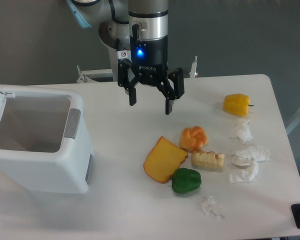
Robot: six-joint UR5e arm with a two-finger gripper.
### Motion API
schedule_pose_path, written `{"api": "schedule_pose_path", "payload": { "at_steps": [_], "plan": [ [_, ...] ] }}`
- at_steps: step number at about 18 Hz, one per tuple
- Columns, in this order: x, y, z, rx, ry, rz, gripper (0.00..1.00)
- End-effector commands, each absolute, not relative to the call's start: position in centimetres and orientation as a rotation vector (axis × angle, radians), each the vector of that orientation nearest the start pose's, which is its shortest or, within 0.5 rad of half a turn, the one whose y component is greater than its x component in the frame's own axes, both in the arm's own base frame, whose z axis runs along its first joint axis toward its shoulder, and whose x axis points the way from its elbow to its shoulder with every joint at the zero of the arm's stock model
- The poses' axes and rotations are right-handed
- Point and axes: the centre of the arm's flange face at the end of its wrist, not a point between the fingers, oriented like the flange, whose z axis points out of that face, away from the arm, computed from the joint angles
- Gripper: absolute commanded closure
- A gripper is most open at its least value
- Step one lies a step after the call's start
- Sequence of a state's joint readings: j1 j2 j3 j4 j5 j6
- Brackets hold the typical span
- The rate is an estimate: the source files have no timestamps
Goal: Close the trash can
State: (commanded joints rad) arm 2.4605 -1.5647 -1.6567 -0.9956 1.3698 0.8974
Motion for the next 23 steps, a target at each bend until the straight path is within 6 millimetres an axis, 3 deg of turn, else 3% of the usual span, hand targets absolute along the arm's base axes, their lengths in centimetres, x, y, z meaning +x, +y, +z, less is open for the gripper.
{"api": "schedule_pose_path", "payload": {
  "at_steps": [5, 15, 18, 23],
  "plan": [
    [-30.9, 44.9, 51.8, -2.653, 0.087, 0.357, 0.00],
    [-31.4, 45.9, 53.9, -2.595, 0.094, 0.353, 0.00],
    [-32.2, 47.0, 54.6, -2.573, 0.031, 0.334, 0.00],
    [-31.8, 47.7, 55.6, -2.506, -0.113, 0.226, 0.00]
  ]
}}
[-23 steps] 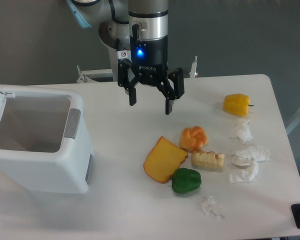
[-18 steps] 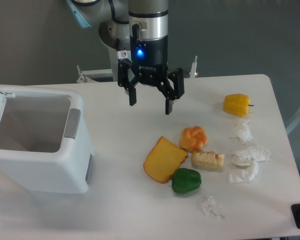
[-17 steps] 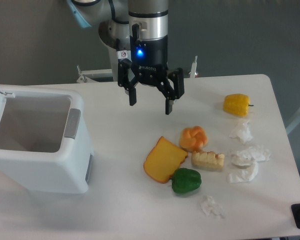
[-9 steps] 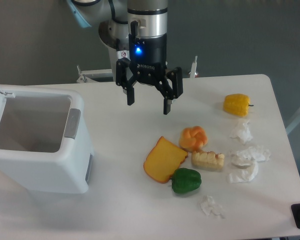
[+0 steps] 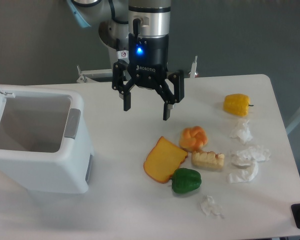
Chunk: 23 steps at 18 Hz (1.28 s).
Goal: Close the trash can
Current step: 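Move the gripper up and over past the open trash can lid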
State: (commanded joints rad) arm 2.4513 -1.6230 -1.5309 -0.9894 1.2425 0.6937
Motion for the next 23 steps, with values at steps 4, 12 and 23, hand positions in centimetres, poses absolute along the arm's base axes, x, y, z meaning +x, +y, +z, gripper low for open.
{"api": "schedule_pose_path", "payload": {
  "at_steps": [4, 12, 23],
  "plan": [
    [-30.0, 48.9, 56.2, -2.480, -0.198, 0.165, 0.00],
    [-24.1, 52.7, 59.1, -2.413, -0.293, 0.050, 0.00],
    [-19.2, 54.0, 60.9, -2.373, -0.308, -0.040, 0.00]
  ]
}}
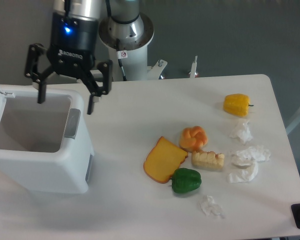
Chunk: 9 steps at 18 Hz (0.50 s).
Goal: Close the trash can
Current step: 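Move the gripper up and over past the open trash can lid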
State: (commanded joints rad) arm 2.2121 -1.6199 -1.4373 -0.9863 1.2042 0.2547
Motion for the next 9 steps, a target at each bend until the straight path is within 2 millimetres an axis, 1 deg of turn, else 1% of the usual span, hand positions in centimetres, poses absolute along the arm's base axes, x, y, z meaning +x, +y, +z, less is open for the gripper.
{"api": "schedule_pose_path", "payload": {
  "at_steps": [2, 4, 9],
  "plan": [
    [-18.9, 54.2, 60.6, -2.370, -0.358, -0.069, 0.00],
    [-18.3, 54.5, 60.7, -2.365, -0.364, -0.100, 0.00],
    [-17.4, 54.4, 61.9, -2.329, -0.328, -0.159, 0.00]
  ]
}}
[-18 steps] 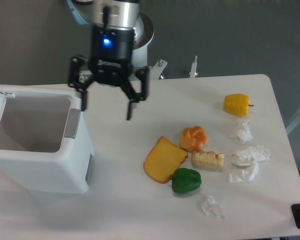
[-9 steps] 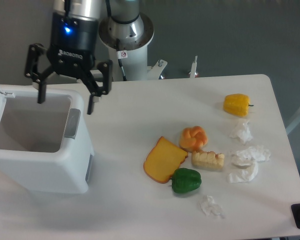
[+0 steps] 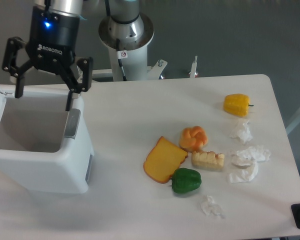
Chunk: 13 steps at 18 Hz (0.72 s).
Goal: Close the trash can
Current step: 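Move the gripper up and over past the open trash can lid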
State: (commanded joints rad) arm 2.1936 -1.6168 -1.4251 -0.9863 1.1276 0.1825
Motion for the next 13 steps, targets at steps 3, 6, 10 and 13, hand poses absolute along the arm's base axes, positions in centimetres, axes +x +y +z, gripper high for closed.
{"api": "schedule_pose_path", "payload": {
  "at_steps": [3, 6, 10, 13],
  "plan": [
    [-17.0, 54.2, 62.6, -2.317, -0.314, -0.166, 0.00],
    [-16.4, 54.1, 63.5, -2.288, -0.281, -0.212, 0.00],
    [-14.6, 53.6, 65.1, -2.223, -0.204, -0.345, 0.00],
    [-13.3, 53.9, 65.2, -2.195, -0.152, -0.443, 0.00]
  ]
}}
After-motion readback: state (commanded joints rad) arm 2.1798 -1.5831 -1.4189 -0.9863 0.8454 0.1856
